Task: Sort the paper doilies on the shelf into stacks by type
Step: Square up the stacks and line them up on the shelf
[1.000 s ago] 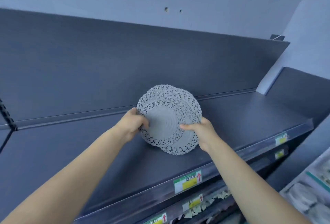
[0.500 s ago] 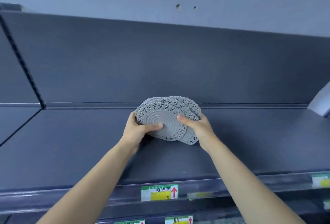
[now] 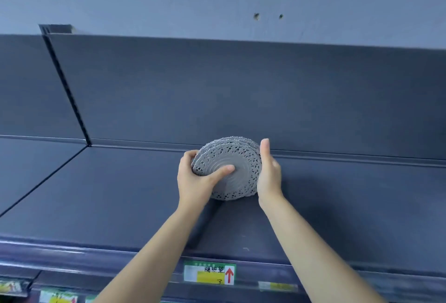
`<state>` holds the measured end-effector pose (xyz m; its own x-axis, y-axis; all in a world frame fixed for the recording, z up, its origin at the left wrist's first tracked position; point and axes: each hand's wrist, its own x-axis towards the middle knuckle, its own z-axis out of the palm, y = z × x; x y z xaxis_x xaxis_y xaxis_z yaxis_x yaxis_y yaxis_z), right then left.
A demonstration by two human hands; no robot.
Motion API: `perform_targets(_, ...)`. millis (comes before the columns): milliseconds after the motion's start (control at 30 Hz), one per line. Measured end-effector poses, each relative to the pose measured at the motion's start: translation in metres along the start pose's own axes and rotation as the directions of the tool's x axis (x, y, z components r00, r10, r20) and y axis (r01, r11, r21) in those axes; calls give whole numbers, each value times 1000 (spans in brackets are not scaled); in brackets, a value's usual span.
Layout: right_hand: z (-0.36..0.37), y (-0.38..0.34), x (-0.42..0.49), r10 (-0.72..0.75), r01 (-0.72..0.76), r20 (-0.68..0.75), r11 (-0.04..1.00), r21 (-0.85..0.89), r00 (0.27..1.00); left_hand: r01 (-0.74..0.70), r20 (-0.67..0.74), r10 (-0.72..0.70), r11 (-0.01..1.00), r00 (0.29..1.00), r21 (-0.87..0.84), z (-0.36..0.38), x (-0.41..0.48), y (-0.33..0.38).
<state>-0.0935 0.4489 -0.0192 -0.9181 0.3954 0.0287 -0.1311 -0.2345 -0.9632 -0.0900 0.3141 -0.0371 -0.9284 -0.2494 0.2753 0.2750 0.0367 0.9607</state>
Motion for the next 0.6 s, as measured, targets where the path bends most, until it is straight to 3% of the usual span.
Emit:
perform_targets(100,5,4,-3,124,-125,10,989,83,992,12,52,-7,996,999,-87,4,-3,-2)
perform_targets(233,11,-15,-10,5,-6,28,999,42,1000,-62,120,75,992,990,-113,3,7,-1)
perform_targets(333,3,-16,-4,18,-18,1,1000,5,1000,-110,317,103,994,943,3,-10,22,-5)
perform_targets(400,-2,-8,2,117,-117,-6,993,-1,993,-140,444,60,979,894,148,-19,27,-11)
perform_targets(467,-4,-1,3,225,-226,20,974,35,974,-117,425,23,973,905,197,-24,29,-17)
perform_targets(600,1,4,7,299,-301,32,952,62,954,14,361,-43,997,932,80,-16,30,-19)
